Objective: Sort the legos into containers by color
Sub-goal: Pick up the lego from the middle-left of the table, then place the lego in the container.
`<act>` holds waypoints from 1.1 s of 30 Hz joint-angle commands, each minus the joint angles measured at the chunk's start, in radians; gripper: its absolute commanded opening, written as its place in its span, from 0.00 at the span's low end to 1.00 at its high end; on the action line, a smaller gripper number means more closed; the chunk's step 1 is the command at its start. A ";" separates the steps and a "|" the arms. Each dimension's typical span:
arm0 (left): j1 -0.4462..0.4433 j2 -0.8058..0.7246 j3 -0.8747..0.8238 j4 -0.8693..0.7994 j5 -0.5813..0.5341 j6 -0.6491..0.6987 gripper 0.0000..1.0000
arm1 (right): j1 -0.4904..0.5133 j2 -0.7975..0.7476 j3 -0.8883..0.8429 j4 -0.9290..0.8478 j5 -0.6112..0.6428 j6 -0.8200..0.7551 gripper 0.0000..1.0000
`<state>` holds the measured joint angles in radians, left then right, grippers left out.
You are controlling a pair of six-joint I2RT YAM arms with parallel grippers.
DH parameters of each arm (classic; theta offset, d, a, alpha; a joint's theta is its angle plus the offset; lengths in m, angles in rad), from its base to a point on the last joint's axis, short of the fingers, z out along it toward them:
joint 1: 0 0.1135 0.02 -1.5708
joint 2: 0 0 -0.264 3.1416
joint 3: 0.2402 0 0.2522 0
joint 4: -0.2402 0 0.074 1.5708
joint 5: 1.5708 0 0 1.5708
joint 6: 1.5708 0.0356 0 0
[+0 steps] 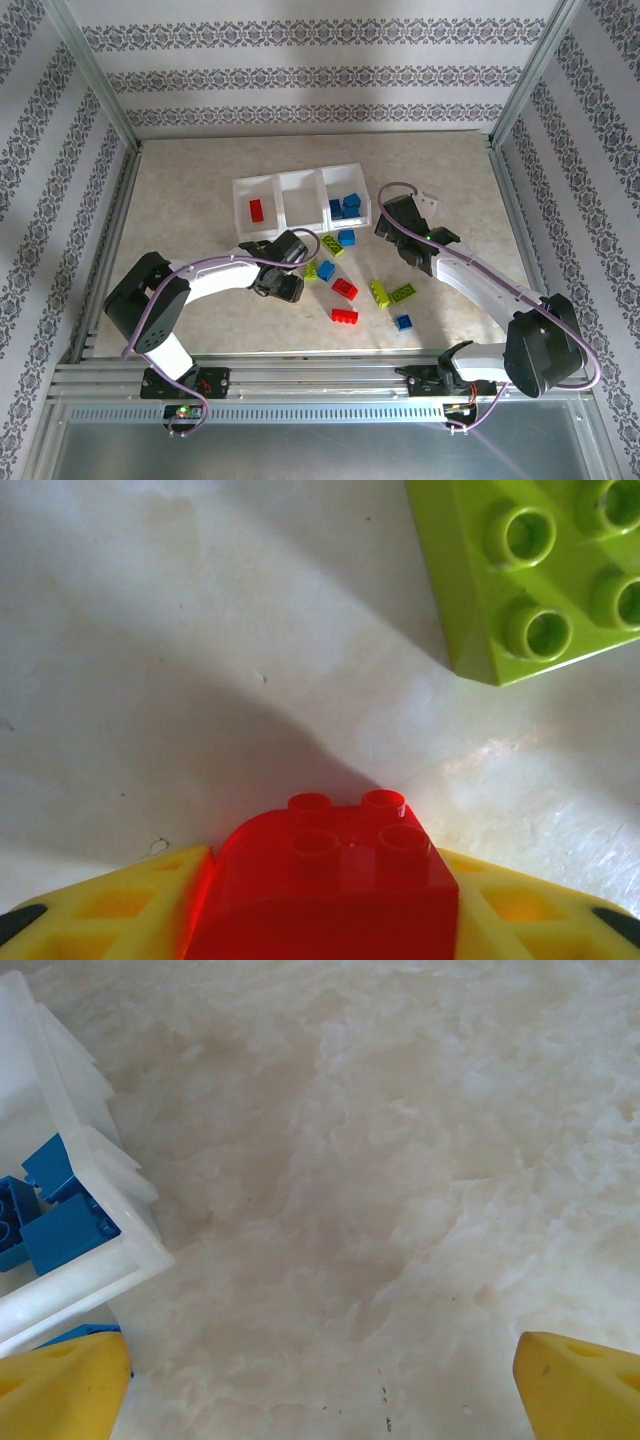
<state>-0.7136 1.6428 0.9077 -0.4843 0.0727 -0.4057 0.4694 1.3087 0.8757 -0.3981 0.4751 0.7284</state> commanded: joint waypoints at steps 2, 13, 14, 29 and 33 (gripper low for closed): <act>-0.004 -0.031 0.024 -0.016 -0.042 -0.007 0.51 | 0.008 -0.005 -0.004 0.012 0.024 0.014 0.98; 0.071 -0.127 0.080 -0.085 -0.147 0.037 0.51 | 0.008 -0.006 -0.003 0.018 0.020 0.015 0.98; 0.087 -0.135 0.086 -0.081 -0.160 0.041 0.51 | 0.008 -0.005 -0.003 0.021 0.018 0.015 0.98; 0.349 -0.104 0.187 0.130 -0.192 0.103 0.51 | 0.014 0.010 0.003 0.029 0.003 0.023 0.98; 0.380 -0.052 0.242 0.163 -0.172 0.125 0.51 | 0.018 -0.008 -0.016 0.025 0.007 0.031 0.98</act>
<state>-0.3496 1.5574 1.1049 -0.3874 -0.1131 -0.3191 0.4759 1.3170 0.8745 -0.3702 0.4740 0.7372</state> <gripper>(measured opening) 0.512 0.983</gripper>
